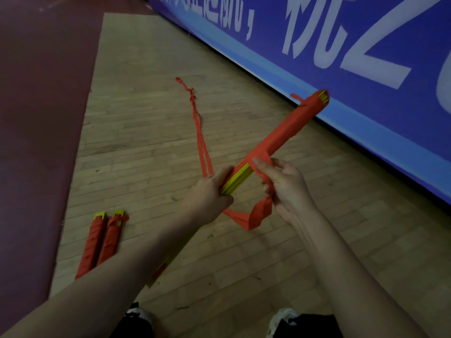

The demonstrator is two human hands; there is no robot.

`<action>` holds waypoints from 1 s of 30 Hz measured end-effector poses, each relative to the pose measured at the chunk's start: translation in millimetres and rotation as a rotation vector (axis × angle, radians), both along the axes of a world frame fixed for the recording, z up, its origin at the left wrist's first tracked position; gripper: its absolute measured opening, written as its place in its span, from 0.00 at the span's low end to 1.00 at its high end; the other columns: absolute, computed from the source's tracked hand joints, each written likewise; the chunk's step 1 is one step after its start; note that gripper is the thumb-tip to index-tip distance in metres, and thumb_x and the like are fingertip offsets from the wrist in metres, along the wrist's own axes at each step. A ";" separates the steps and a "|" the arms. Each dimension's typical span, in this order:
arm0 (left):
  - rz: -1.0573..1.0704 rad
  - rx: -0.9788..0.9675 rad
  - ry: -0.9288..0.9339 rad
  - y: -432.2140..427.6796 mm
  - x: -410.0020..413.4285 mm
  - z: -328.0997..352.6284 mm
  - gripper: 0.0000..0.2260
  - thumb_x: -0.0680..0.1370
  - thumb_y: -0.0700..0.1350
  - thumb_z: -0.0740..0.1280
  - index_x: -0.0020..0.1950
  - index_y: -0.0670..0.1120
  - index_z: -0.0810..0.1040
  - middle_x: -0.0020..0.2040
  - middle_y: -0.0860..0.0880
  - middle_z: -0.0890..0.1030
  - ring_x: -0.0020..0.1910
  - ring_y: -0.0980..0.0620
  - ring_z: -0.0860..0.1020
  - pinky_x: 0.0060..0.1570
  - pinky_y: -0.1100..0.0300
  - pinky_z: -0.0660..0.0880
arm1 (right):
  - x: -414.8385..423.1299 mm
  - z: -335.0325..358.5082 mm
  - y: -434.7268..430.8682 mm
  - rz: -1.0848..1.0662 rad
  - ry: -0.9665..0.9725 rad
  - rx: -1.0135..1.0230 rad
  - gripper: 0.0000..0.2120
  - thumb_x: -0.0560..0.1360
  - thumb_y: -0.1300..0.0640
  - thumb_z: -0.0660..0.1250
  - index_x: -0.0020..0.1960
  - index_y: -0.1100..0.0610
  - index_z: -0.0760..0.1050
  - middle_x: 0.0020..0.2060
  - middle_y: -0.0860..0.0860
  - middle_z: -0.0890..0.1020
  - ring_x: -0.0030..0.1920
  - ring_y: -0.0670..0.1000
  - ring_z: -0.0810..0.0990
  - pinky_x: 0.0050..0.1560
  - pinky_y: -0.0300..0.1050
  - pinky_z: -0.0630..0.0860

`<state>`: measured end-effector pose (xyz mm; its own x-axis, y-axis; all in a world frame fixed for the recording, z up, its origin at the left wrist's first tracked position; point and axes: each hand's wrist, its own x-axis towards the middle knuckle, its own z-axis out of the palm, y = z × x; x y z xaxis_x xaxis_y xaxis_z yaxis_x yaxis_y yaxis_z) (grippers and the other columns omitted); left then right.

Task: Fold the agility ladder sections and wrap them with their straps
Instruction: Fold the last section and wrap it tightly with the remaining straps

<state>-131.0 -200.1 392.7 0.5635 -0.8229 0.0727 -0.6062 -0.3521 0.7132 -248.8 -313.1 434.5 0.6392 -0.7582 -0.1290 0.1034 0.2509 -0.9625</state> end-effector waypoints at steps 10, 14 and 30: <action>-0.272 -0.138 0.757 13.7 6.1 27.6 0.20 0.62 0.35 0.68 0.54 0.43 0.79 0.42 0.43 0.79 0.32 0.48 0.75 0.29 0.60 0.73 | -8.9 5.8 -0.4 0.143 0.003 0.021 0.16 0.72 0.57 0.71 0.58 0.59 0.74 0.26 0.47 0.71 0.22 0.42 0.67 0.21 0.34 0.65; -0.384 -0.147 0.910 15.8 4.7 28.1 0.17 0.60 0.40 0.70 0.46 0.36 0.79 0.40 0.38 0.74 0.31 0.47 0.73 0.32 0.59 0.72 | -14.0 12.4 -1.3 0.231 -0.017 0.017 0.13 0.65 0.55 0.71 0.46 0.57 0.75 0.22 0.47 0.69 0.19 0.41 0.65 0.19 0.33 0.60; -0.234 0.064 0.357 12.4 1.5 19.3 0.29 0.65 0.50 0.79 0.63 0.52 0.71 0.50 0.45 0.82 0.45 0.48 0.82 0.48 0.47 0.80 | -2.9 0.1 -3.2 0.052 0.026 0.090 0.07 0.74 0.57 0.71 0.39 0.56 0.74 0.21 0.46 0.68 0.18 0.41 0.62 0.19 0.33 0.57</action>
